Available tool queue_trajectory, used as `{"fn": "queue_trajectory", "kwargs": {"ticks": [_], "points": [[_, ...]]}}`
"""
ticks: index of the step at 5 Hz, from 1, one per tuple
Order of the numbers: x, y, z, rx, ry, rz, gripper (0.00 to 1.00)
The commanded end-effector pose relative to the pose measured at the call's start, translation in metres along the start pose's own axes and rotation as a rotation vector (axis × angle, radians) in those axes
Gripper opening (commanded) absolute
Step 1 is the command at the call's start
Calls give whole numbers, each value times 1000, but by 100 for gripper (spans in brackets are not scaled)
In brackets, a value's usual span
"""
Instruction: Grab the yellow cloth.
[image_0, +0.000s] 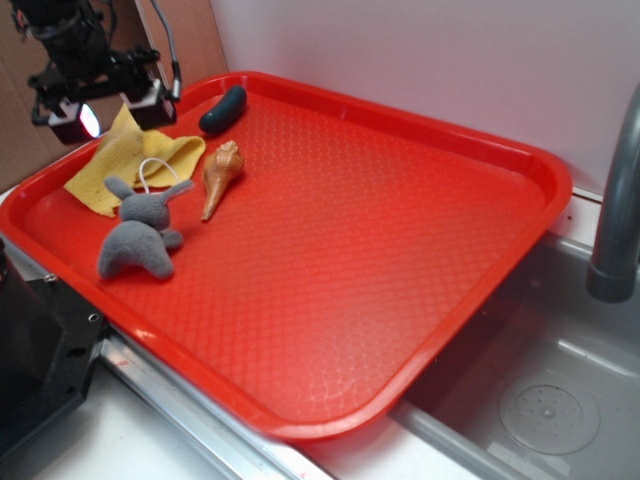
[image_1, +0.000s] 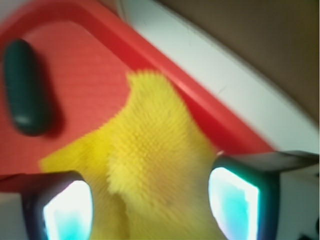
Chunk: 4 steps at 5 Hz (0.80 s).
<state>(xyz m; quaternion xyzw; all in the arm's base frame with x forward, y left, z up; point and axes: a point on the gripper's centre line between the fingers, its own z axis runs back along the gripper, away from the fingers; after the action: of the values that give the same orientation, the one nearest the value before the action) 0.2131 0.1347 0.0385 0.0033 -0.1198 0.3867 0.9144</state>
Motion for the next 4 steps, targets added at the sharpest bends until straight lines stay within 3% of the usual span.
{"fn": "queue_trajectory", "kwargs": {"ticks": [1, 2, 3, 4], "points": [[1, 1, -23, 117, -47, -106, 100], [-3, 2, -32, 168, -72, -79, 11], [-4, 2, -30, 169, -98, -47, 0], [1, 1, -22, 212, -102, -50, 0]]}}
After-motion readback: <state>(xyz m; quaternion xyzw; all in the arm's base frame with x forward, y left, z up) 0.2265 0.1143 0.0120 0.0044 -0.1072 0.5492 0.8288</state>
